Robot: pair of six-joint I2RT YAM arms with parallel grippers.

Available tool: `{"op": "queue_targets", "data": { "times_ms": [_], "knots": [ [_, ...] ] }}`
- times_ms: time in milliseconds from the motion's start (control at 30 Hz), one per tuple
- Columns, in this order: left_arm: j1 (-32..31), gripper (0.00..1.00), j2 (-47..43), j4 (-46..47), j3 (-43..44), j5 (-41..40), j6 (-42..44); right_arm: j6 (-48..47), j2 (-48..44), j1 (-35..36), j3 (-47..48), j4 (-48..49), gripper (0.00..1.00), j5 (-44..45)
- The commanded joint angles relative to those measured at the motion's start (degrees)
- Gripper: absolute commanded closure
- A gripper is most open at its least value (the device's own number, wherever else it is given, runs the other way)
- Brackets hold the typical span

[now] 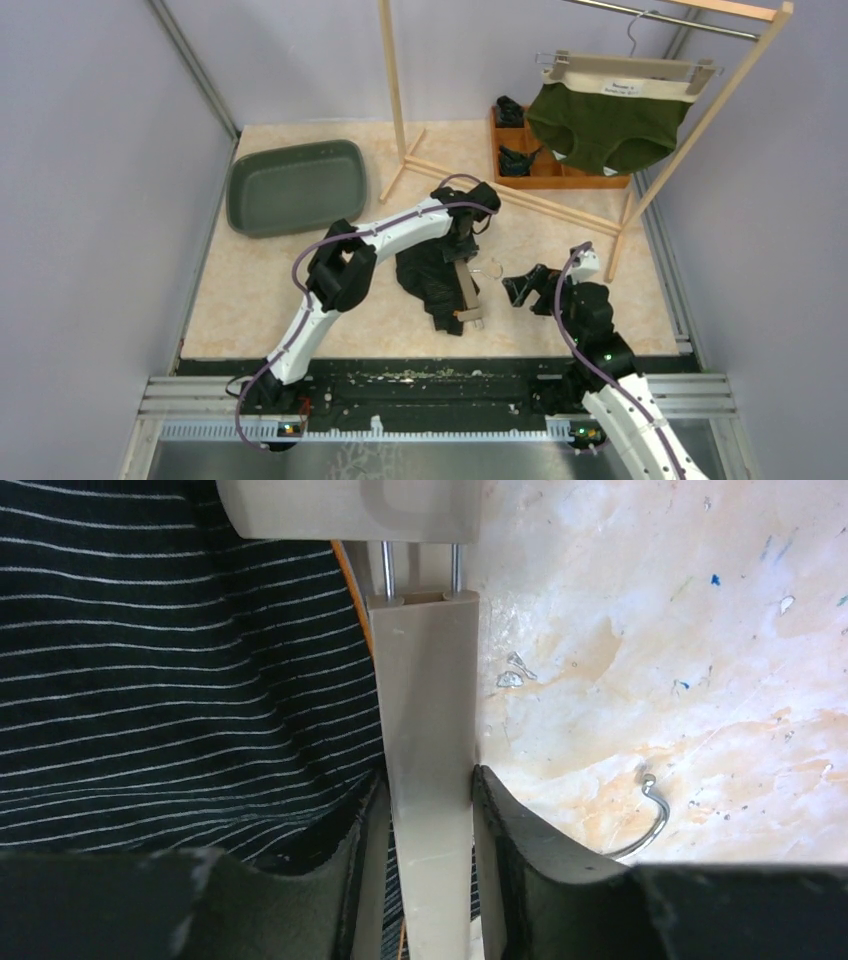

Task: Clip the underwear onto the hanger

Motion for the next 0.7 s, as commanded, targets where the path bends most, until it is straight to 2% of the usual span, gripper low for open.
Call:
{"op": "queue_targets", "data": {
  "times_ms": [0,100,133,267,367,567,667],
  "knots": [
    [0.5,0.71,3.37,0.5,0.88,-3.18,1.87,-0.43,2.56,0.0,-0.04,5.02,0.09,-1.52],
    [1.5,0.98,1.56,3.83,0.34,-3.08,4.56,-1.73,7.48,0.0,-0.22,10.07,0.11,-5.81],
    [1.89,1.0,0.69,5.35,-0.03,-2.83,5.69,-2.28,9.4,0.04,0.03,11.59,0.11,-7.35],
    [3.41,1.0,-4.42,12.04,-4.19,-2.95,10.28,-4.52,17.67,0.08,2.41,17.29,0.14,-13.18],
    [4.34,1.0,-10.54,19.88,-11.59,-3.83,13.66,-4.28,22.34,0.11,3.77,22.43,0.15,-16.88],
    [6.28,1.0,-24.99,46.17,-32.33,3.79,17.37,-3.12,29.86,0.44,5.26,30.43,0.17,-19.78],
    [6.4,1.0,-29.19,54.91,-38.79,7.18,18.31,-2.11,32.06,1.05,5.72,33.01,0.18,-20.54]
  ]
}}
